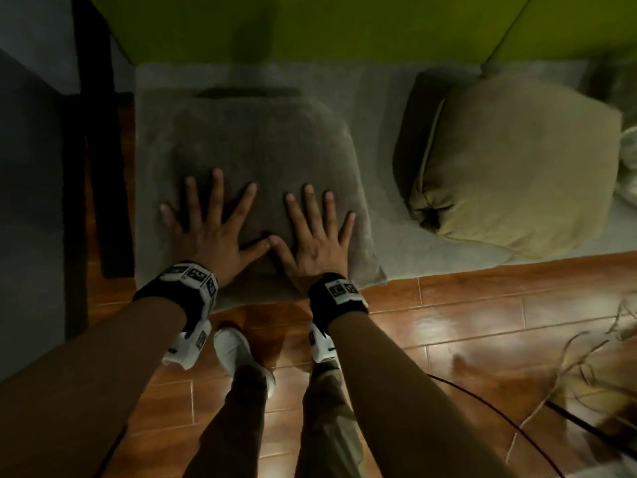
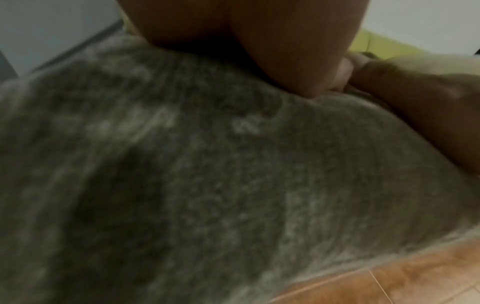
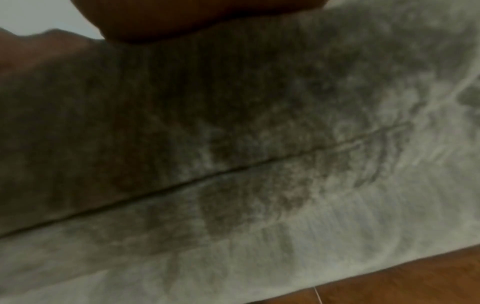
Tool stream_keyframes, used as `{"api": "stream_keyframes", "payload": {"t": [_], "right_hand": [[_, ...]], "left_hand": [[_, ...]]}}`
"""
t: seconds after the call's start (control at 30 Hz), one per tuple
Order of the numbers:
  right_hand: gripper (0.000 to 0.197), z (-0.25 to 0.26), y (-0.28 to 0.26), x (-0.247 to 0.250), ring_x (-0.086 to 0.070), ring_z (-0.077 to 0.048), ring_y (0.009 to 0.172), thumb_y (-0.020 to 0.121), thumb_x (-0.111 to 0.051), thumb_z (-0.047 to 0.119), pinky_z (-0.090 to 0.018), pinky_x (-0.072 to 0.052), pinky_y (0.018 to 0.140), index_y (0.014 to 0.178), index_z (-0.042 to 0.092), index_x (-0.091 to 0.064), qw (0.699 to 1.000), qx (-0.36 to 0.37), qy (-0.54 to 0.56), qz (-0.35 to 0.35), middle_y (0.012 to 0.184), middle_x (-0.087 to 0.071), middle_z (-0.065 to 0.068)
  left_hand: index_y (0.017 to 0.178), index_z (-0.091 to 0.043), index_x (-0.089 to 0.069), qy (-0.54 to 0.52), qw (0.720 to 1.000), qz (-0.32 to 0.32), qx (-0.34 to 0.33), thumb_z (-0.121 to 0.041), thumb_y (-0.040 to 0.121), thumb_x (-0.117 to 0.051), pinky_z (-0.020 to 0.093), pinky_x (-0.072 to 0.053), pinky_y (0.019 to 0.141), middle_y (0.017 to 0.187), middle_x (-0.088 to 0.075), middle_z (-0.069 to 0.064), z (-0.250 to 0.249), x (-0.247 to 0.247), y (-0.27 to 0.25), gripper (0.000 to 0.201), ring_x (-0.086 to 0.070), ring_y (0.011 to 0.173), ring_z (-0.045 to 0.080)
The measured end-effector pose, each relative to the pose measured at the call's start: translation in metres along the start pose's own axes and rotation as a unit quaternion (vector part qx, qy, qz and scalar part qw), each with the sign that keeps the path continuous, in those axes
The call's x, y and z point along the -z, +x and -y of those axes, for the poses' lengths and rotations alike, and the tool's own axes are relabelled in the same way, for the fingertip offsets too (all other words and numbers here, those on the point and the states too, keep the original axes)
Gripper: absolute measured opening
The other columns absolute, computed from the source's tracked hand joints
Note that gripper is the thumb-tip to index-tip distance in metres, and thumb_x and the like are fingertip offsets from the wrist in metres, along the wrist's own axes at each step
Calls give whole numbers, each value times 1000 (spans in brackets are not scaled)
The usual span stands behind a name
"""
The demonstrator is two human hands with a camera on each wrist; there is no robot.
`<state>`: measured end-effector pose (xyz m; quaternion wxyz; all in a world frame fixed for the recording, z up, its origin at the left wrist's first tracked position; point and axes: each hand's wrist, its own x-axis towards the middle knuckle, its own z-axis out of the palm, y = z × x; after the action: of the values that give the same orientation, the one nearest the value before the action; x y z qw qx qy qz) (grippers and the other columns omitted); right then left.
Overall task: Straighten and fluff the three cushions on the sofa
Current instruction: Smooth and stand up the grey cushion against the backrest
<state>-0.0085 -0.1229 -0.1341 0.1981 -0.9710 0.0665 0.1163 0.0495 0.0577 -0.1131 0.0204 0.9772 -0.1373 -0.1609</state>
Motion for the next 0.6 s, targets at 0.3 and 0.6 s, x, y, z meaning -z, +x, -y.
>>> {"api": "stream_keyframes", "payload": {"t": [0.3,0.6], "right_hand": [[78,-68,-7,-48,6,-25,157,94,-28,76,-63,11,121,159,44,2,1000,7,-13,-23,171,4,10],[69,-121,-57,-30,-19,-25,155,100,-32,67,-43,-22,124,160,45,-5,968,-141,204,24,171,-9,4]], "left_hand": [[148,-49,24,1,1000,18,0,-90,72,-25,81,-1,106,162,27,7,-9,-51,19,99,18,148,46],[143,-51,33,-13,999,46,12,-90,71,-21,78,3,108,161,32,5,-4,-35,15,98,22,147,43]]}}
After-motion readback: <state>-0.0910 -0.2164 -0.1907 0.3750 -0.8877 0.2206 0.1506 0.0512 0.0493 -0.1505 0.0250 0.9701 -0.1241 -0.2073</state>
